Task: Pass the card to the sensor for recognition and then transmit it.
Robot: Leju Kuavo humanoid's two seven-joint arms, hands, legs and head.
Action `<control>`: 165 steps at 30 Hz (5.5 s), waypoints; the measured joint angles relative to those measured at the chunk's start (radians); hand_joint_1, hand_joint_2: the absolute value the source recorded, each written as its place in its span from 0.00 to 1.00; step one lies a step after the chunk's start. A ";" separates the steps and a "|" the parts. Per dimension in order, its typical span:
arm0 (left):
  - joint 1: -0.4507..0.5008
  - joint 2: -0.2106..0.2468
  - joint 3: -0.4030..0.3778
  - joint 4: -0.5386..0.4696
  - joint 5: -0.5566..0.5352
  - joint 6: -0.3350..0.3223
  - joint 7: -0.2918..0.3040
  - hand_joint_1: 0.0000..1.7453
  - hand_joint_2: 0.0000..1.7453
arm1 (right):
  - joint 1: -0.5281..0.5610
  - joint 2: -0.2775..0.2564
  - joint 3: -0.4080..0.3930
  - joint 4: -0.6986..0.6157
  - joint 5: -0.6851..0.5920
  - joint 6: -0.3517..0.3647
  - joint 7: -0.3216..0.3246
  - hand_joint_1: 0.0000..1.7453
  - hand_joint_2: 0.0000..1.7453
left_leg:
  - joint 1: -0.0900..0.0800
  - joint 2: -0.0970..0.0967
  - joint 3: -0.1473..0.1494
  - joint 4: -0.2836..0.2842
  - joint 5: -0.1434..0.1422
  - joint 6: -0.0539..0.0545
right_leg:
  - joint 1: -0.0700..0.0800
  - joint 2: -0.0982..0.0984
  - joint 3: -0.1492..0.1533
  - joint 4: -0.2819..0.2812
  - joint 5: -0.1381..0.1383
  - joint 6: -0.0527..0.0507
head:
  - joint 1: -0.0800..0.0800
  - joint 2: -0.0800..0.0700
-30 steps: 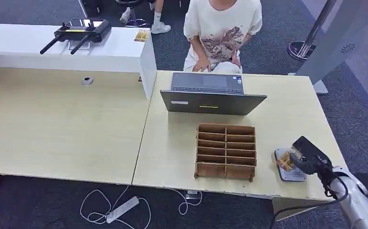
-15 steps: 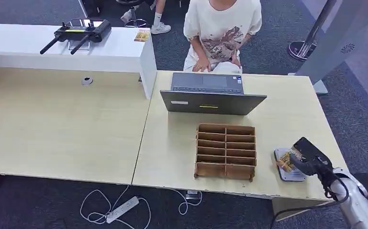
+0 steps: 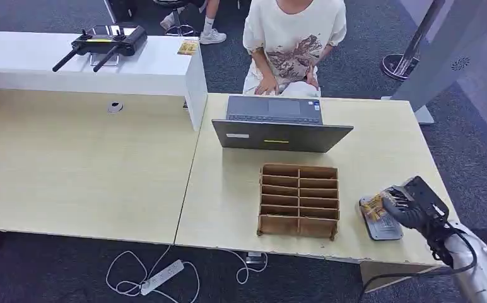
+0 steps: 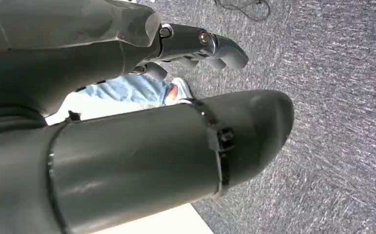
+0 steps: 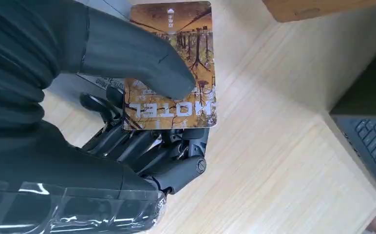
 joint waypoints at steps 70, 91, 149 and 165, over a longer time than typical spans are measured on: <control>-0.015 0.003 0.017 0.000 -0.122 -0.019 -0.040 0.00 0.00 | -0.512 0.127 0.225 -0.177 -0.012 -0.241 -0.003 1.00 1.00 | 0.000 -0.002 -0.001 0.000 0.002 0.000 | 0.000 -0.001 -0.001 0.002 0.001 -0.001 | 0.000 0.000; -0.017 0.006 0.016 0.000 -0.151 -0.027 -0.061 0.00 0.00 | -0.706 0.258 0.418 0.098 0.399 -0.544 0.115 1.00 1.00 | 0.000 -0.002 -0.001 0.000 0.002 0.000 | 0.000 -0.001 -0.001 0.002 0.001 -0.001 | 0.000 0.000; -0.020 0.010 0.003 0.000 -0.196 -0.047 -0.080 0.00 0.00 | -0.753 0.373 0.443 0.293 0.747 -0.613 0.250 0.00 1.00 | 0.000 -0.002 0.000 0.000 0.002 0.000 | 0.000 -0.001 -0.001 0.002 0.001 -0.001 | 0.000 0.000; -0.021 0.011 -0.002 0.000 -0.199 -0.051 -0.078 0.00 0.00 | -0.691 0.387 0.217 0.238 0.469 -0.813 0.004 0.00 1.00 | 0.000 -0.002 0.000 0.000 0.002 0.000 | 0.000 -0.001 -0.001 0.002 0.001 -0.001 | 0.000 0.000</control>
